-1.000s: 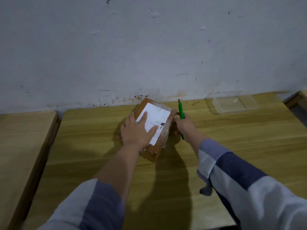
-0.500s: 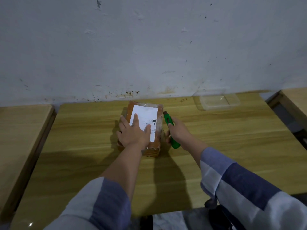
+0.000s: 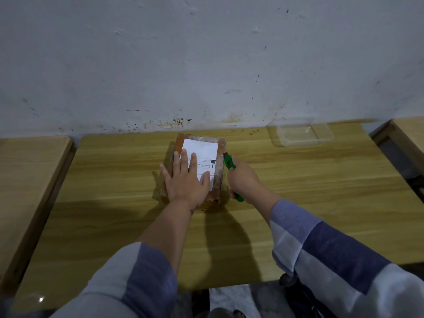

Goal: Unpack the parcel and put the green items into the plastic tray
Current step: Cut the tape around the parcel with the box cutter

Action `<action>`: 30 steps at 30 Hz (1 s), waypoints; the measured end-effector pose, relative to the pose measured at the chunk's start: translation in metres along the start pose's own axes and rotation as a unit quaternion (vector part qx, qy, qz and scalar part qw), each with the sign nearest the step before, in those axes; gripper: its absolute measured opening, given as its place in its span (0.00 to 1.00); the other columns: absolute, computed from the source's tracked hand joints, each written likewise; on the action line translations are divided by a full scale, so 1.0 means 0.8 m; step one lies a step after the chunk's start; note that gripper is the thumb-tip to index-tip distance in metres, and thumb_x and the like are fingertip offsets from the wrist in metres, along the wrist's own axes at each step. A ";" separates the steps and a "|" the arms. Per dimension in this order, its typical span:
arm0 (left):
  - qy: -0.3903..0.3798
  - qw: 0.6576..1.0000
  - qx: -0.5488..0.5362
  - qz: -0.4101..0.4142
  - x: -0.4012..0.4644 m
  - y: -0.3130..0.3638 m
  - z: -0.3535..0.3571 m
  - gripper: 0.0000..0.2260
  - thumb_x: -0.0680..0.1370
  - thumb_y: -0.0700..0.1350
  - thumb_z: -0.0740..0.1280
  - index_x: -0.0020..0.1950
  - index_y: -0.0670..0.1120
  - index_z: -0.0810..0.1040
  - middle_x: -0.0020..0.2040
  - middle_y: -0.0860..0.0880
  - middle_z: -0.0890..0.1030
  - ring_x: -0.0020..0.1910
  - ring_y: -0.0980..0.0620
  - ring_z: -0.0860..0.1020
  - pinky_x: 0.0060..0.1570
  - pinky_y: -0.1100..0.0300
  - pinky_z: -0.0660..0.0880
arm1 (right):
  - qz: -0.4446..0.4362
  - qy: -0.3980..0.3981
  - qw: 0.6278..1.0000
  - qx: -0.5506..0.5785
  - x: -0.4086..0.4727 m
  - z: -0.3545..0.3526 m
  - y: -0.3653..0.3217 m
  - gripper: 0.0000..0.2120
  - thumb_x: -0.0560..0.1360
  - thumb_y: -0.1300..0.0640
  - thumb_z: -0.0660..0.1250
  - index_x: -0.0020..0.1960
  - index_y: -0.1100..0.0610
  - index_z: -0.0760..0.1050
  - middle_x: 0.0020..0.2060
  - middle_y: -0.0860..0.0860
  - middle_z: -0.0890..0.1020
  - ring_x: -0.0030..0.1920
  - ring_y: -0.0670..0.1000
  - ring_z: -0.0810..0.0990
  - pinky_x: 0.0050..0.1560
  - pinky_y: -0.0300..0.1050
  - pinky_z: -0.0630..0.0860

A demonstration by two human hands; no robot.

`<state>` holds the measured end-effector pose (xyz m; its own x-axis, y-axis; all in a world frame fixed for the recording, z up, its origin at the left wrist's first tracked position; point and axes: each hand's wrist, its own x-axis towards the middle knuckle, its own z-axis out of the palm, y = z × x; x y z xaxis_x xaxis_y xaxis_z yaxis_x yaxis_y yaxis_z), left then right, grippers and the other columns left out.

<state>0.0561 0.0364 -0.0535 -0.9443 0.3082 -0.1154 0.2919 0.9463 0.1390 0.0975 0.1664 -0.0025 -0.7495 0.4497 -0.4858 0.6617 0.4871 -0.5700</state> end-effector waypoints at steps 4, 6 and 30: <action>-0.001 0.996 0.009 0.086 -0.005 -0.006 0.001 0.31 0.77 0.66 0.42 0.78 0.56 0.44 0.79 0.51 0.40 0.77 0.50 0.36 0.71 0.38 0.33 | -0.061 -0.018 0.998 -0.020 -0.005 -0.012 -0.003 0.24 0.79 0.64 0.51 0.74 0.57 0.58 0.55 0.65 0.78 0.40 0.57 0.76 0.48 0.53 0.79; -0.014 0.988 0.015 0.155 -0.009 -0.013 0.000 0.37 0.72 0.72 0.39 0.78 0.58 0.44 0.79 0.53 0.39 0.77 0.52 0.36 0.71 0.39 0.34 | -0.056 -0.030 0.997 -0.040 0.000 -0.017 -0.010 0.23 0.78 0.64 0.53 0.73 0.59 0.59 0.51 0.62 0.76 0.45 0.60 0.78 0.49 0.53 0.79; -0.077 0.983 0.069 0.152 -0.015 0.003 0.000 0.48 0.66 0.78 0.48 0.78 0.55 0.38 0.78 0.52 0.34 0.76 0.51 0.33 0.71 0.37 0.34 | -0.063 -0.062 0.990 -0.109 -0.047 -0.019 0.016 0.34 0.76 0.66 0.55 0.76 0.46 0.48 0.48 0.59 0.76 0.30 0.54 0.74 0.20 0.42 0.69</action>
<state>0.0680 0.0348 -0.0517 -0.7795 0.5791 -0.2388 0.5844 0.8095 0.0556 0.1346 0.1673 0.0185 -0.8146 0.2861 -0.5046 0.5407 0.6894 -0.4820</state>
